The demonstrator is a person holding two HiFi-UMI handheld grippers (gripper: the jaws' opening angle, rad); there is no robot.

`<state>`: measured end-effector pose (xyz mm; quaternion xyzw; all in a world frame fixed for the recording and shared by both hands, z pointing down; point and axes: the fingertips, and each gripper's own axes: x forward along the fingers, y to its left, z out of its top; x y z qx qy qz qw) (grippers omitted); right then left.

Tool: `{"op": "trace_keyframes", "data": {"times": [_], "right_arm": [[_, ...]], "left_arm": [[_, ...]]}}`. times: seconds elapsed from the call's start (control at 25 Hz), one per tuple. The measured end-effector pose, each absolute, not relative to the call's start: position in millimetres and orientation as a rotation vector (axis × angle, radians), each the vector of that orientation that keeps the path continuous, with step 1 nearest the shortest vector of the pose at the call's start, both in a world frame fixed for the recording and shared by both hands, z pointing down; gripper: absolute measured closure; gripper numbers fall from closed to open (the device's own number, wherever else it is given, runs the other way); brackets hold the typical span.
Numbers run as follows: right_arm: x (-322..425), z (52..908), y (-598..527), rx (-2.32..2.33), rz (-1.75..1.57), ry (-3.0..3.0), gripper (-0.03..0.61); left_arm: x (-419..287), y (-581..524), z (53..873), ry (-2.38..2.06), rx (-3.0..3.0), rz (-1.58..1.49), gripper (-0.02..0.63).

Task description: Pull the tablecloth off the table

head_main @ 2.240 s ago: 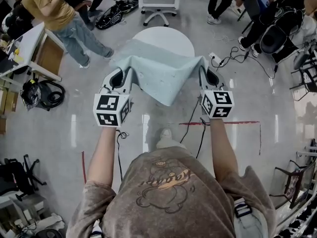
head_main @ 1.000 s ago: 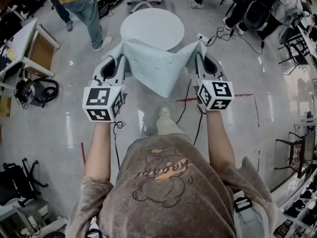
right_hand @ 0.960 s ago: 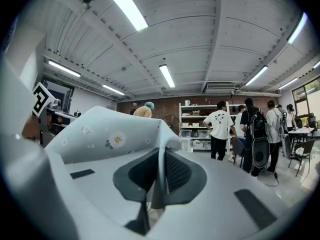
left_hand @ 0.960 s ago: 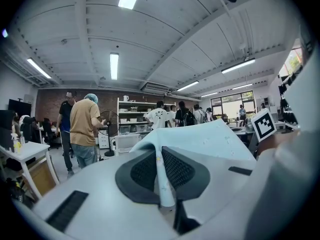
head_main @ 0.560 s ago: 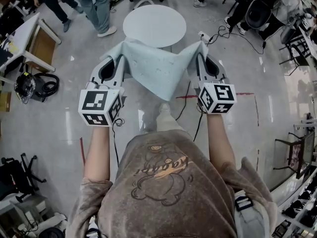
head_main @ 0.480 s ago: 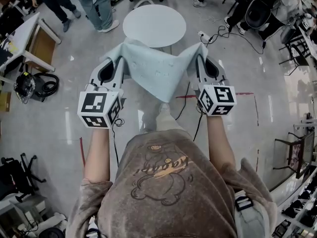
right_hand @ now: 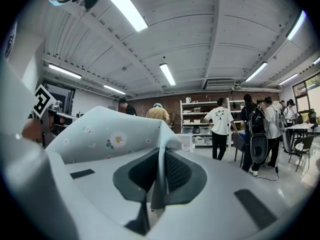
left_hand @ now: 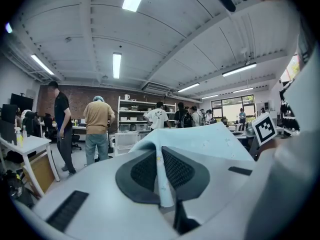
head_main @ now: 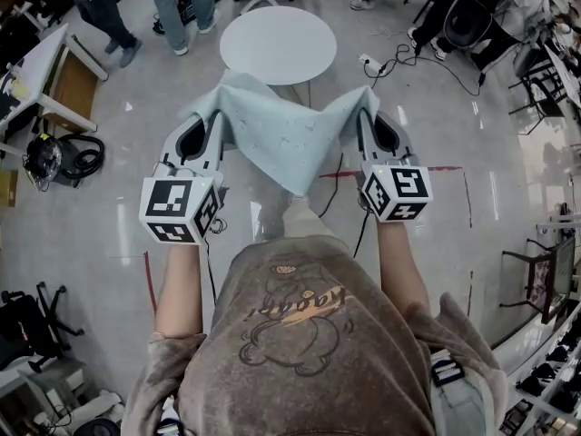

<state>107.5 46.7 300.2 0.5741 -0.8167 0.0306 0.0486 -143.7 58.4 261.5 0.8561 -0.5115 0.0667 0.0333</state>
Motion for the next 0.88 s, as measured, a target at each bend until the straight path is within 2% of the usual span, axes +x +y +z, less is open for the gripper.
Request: {"op": "trace_keyframes", "data": {"times": [0.6,0.88], "right_arm": [[103,329,56,1.679,0.239,-2.509,0.558],[89,325,45,1.602,0.205,-2.569,0.558]], "left_arm": [[-145,67,280,-1.569,2.554,0.229,0.583],[-154,84,281,-1.617,2.504,0.214,0.583]]}}
